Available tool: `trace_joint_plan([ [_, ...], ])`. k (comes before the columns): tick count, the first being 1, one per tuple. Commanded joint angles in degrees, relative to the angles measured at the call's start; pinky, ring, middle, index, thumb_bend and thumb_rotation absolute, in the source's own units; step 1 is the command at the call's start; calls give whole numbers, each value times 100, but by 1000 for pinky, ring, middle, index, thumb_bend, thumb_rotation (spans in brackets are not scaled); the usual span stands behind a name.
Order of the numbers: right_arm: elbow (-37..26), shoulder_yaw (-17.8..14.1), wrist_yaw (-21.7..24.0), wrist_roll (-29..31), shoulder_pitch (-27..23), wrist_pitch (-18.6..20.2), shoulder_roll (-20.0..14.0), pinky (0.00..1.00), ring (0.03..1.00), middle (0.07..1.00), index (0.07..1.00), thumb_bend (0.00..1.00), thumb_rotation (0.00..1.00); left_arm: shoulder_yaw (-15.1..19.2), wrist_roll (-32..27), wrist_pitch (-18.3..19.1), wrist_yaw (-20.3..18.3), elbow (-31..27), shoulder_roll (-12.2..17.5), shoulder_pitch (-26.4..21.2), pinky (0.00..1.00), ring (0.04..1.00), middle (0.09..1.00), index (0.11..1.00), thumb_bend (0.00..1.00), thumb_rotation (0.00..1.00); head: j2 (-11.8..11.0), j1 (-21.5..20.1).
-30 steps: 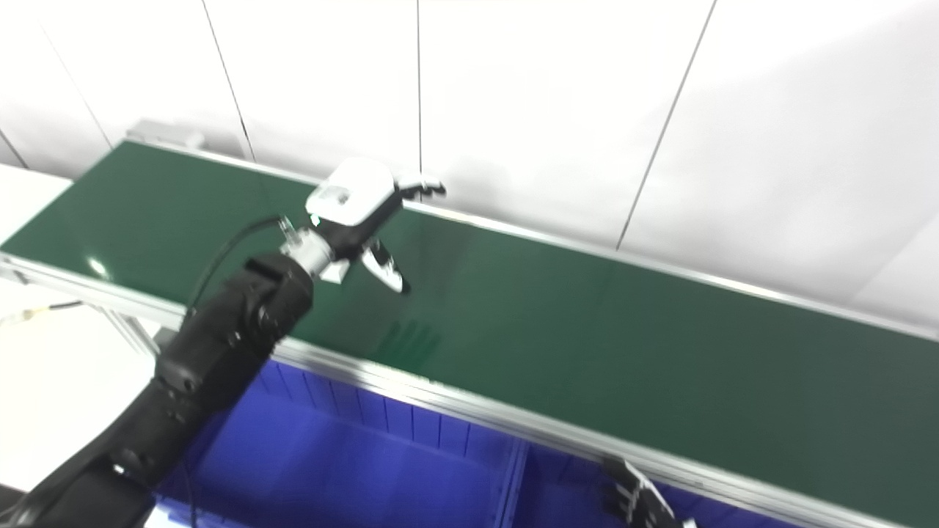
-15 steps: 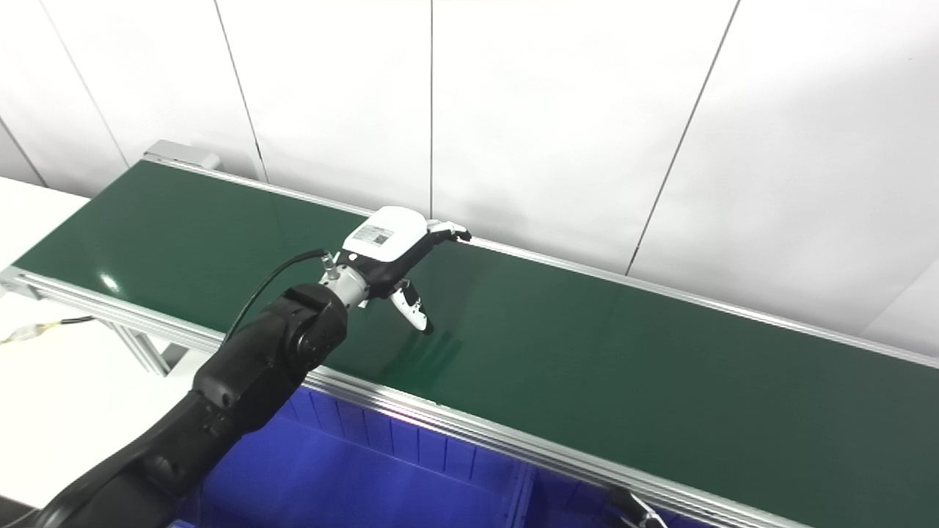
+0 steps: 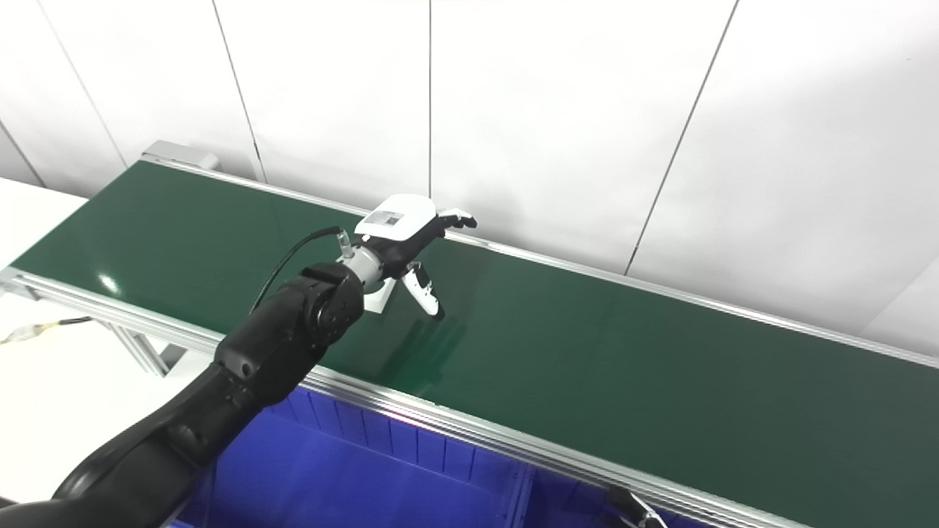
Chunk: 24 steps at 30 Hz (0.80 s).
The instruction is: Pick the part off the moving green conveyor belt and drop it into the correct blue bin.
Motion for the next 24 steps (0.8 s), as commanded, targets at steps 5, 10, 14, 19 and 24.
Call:
trace_joint_plan([
  [5,-190,18,20,12,-14,-312,53,727,780,843,806,1000,422,68,-467,19,-61,220,-34,-384,545,741,844,844,1000,93,32,-38],
  [10,-227,43,-10,-8,16,-312,68,733,783,843,809,1000,417,-212,-448,-99,-178,656,-59,-520,552,744,849,842,1000,108,60,-93],
  [14,-241,34,-6,13,40,-312,104,737,782,841,805,1000,409,-549,-279,-175,-173,987,-48,-654,551,744,849,839,1000,103,74,-133],
  [19,-266,64,-81,-34,72,-312,131,739,785,842,809,1000,416,-1111,170,-243,-42,1266,1,-839,591,770,848,839,1000,126,85,-184],
  [24,-251,128,-168,-76,73,-312,150,740,791,846,810,1000,420,-1517,614,-268,147,1401,22,-944,717,819,853,831,1000,111,70,-253],
])
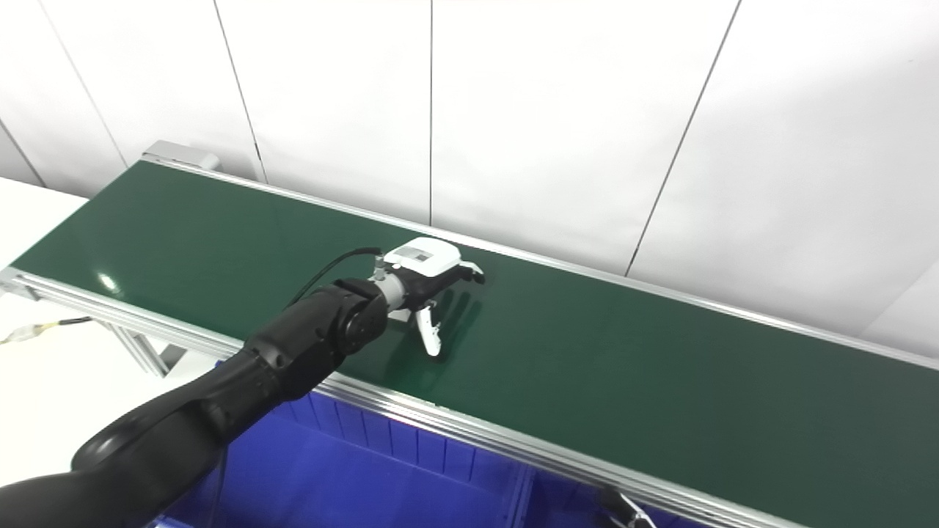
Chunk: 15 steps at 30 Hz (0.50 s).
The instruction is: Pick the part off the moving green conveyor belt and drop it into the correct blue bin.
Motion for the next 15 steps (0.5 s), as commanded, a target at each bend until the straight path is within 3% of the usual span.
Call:
trace_joint_plan([
  [1,-174,30,-58,4,-9,-311,37,740,791,846,810,1000,420,-62,206,-84,337,18,82,-354,726,821,853,830,1000,115,-9,-24],
  [6,-161,105,-166,-33,-10,-311,41,738,792,848,811,1000,437,-120,338,-238,934,161,61,-352,769,830,850,838,1000,134,-55,-85],
  [11,-110,173,-260,-43,-28,-311,46,733,789,849,807,1000,432,-133,371,-639,1756,343,84,-327,798,833,850,835,1000,121,-86,-122],
  [15,-85,219,-302,-33,-39,-311,41,730,789,845,802,1000,436,-147,441,-814,2027,395,93,-338,838,864,872,840,1000,144,-101,-150],
])
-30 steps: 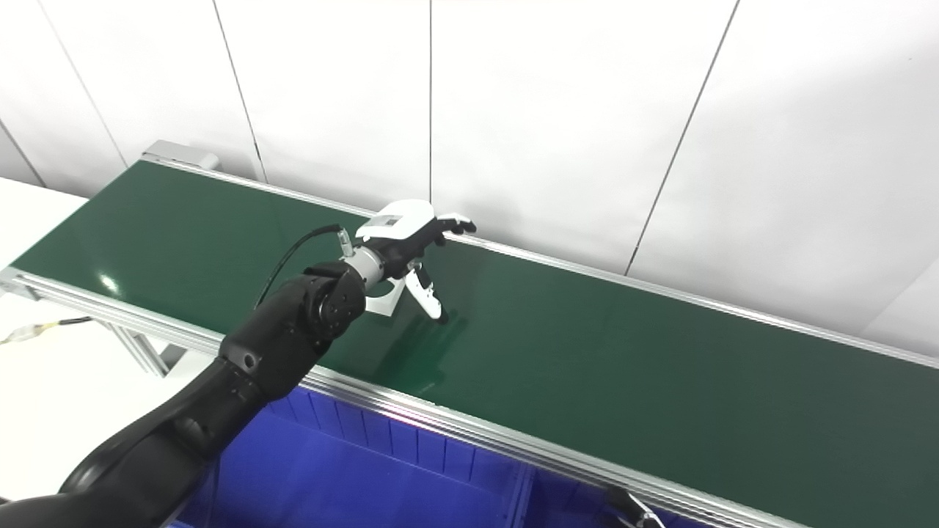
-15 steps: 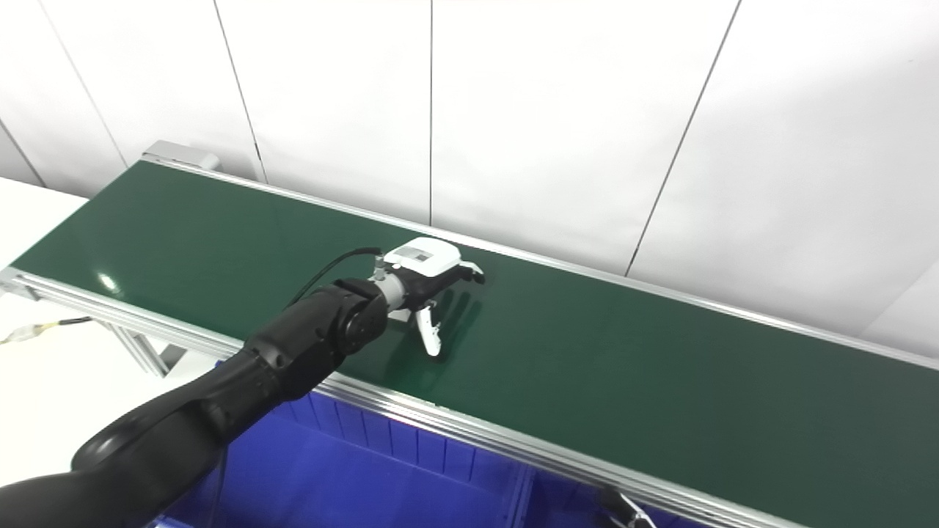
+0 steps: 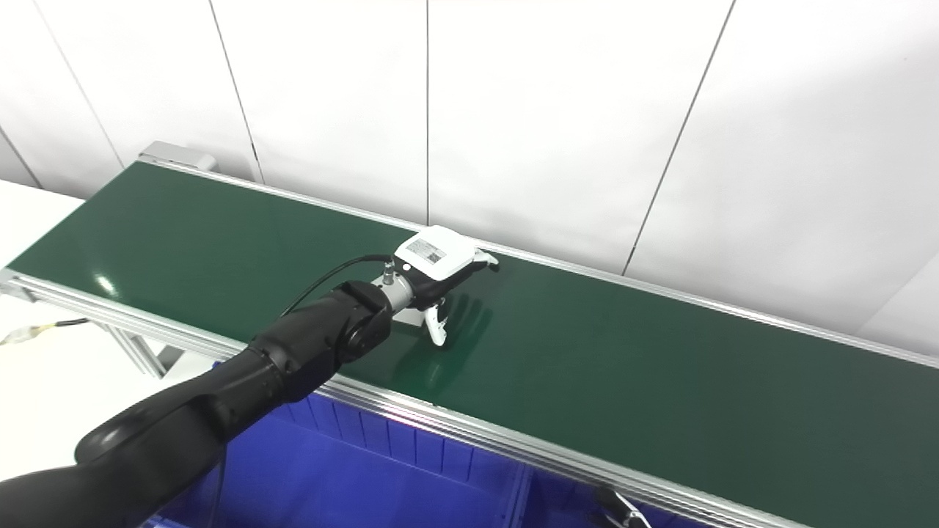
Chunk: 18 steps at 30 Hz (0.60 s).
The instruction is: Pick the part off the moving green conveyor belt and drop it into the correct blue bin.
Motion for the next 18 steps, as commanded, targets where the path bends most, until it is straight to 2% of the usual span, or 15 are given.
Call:
trace_joint_plan([
  [1,-92,11,-22,5,-39,-311,28,729,789,845,801,1000,437,17,67,-116,318,-84,79,-303,838,866,873,840,1000,148,-4,-9],
  [8,-96,79,-90,-4,-34,-311,6,724,786,845,796,1000,431,-20,102,-96,212,-52,87,-351,838,867,873,830,1000,162,-4,-38],
  [18,-161,146,-137,-14,9,-311,-11,730,787,847,798,1000,441,-49,86,9,-314,-65,76,-409,822,860,871,823,1000,168,54,-81],
])
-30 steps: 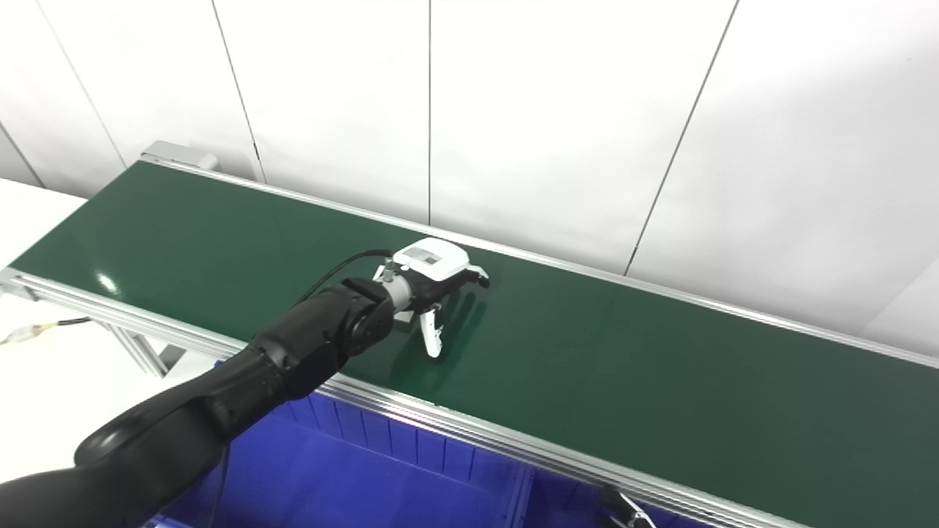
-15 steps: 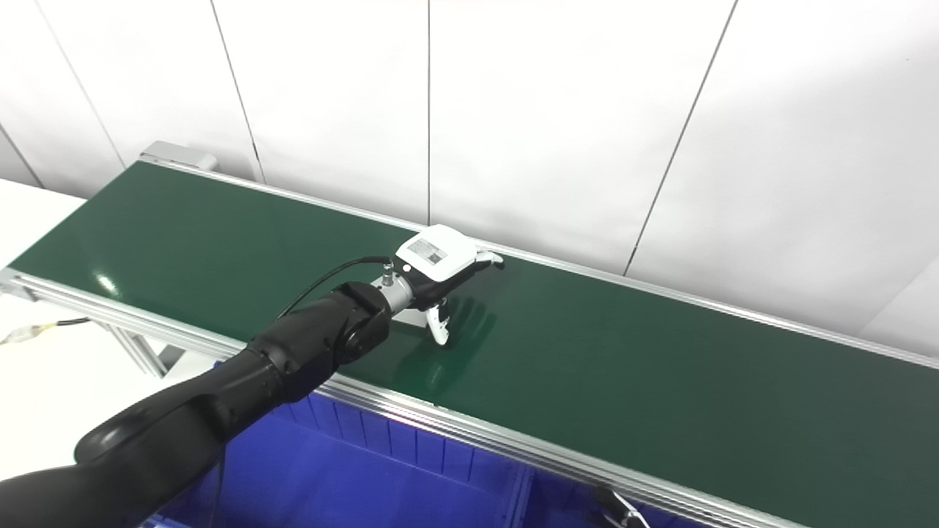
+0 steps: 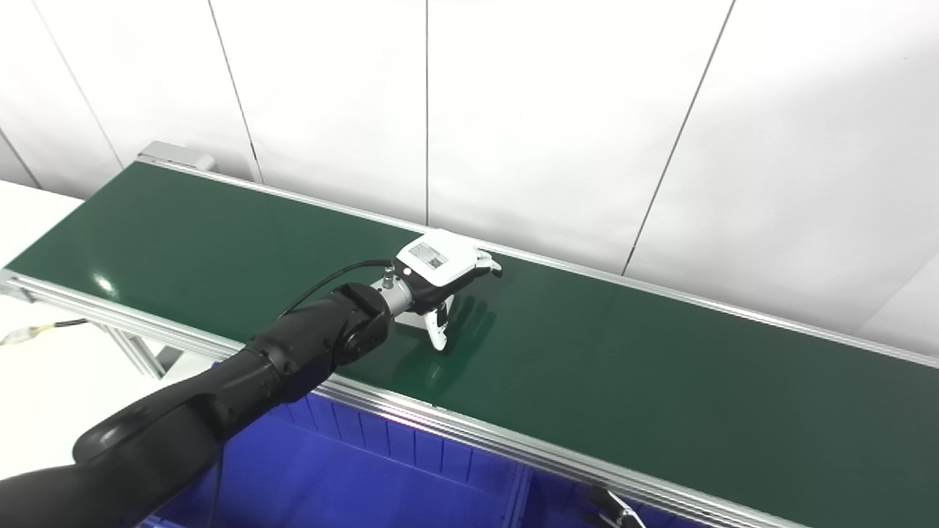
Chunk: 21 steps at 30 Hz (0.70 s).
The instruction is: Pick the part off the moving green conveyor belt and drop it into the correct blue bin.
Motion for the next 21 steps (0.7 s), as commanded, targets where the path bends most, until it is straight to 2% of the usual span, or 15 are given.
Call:
trace_joint_plan([
  [1,-165,13,-21,-15,9,-311,-7,731,788,848,800,1000,442,24,5,47,-42,-120,56,-352,824,865,878,824,1000,175,3,4],
  [6,-182,25,-38,-8,34,-311,13,734,790,846,799,1000,446,-197,272,265,-353,-64,17,-434,852,900,916,844,1000,236,15,-25],
  [12,-247,77,-87,-38,79,-311,29,731,789,848,799,1000,449,-318,398,568,-332,109,-110,-498,868,913,929,834,1000,235,33,-64],
  [16,-296,115,-146,-49,115,-311,33,728,786,848,800,1000,455,-343,383,586,-259,230,-166,-550,860,903,921,822,1000,217,55,-81],
  [21,-317,121,-137,-11,145,-311,50,732,789,847,801,1000,451,-325,277,540,-375,343,-230,-623,850,874,876,802,996,179,72,-102],
])
